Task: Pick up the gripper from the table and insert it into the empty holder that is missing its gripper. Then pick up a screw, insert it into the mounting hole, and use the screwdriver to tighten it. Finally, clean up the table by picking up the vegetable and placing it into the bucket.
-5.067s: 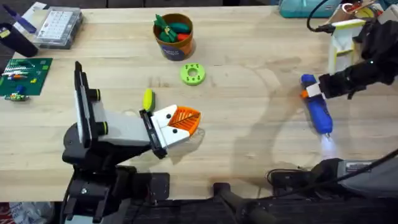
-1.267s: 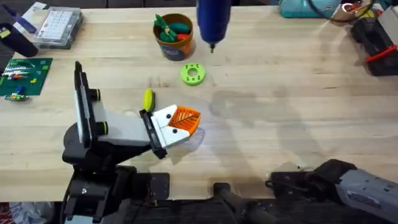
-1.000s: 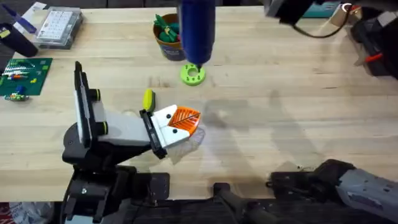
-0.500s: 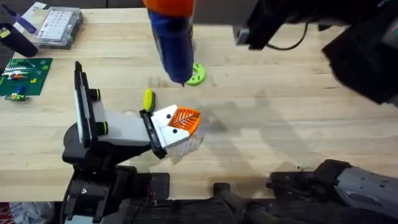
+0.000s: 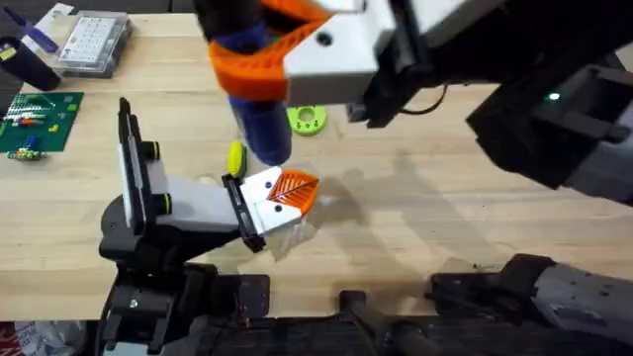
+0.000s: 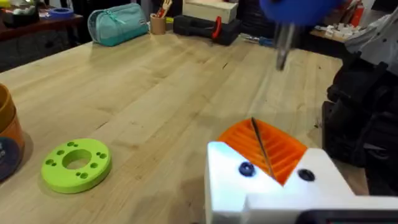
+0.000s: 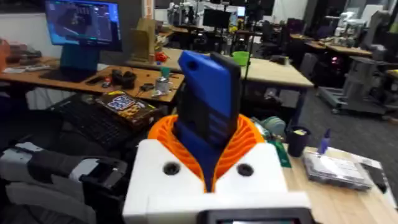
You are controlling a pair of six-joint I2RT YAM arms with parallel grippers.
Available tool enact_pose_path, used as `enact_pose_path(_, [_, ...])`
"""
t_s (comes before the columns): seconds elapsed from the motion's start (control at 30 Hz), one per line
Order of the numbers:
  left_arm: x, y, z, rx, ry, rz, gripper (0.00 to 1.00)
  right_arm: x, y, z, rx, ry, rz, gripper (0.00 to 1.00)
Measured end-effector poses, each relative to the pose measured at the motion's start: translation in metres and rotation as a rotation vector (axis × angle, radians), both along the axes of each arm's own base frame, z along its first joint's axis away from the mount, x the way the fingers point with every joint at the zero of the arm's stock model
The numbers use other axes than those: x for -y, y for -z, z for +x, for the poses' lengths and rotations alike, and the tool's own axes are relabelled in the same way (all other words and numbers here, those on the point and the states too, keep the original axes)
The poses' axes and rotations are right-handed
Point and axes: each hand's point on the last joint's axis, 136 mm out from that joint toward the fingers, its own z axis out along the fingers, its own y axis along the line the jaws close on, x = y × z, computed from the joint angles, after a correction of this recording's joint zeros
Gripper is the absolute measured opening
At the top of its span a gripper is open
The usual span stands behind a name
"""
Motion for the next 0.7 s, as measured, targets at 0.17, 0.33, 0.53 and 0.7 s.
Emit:
enact_pose_path(0.17, [0.0, 0.0, 0.0, 0.0, 0.0, 0.0, 0.013, -0.01, 0.012, 0.008, -0.011, 0.0, -0.012, 0.028])
enact_pose_path(0.33, [0.0, 0.0, 0.0, 0.0, 0.0, 0.0, 0.013, -0.017, 0.018, 0.008, 0.005, -0.013, -0.009, 0.028])
enact_pose_path(0.53, [0.0, 0.0, 0.0, 0.0, 0.0, 0.0, 0.013, -0.024, 0.026, 0.006, -0.003, -0.029, -0.024, 0.028])
enact_pose_path(0.7, [0.0, 0.0, 0.0, 0.0, 0.0, 0.0, 0.013, -0.026, 0.029, 0.008, -0.007, -0.028, -0.029, 0.028])
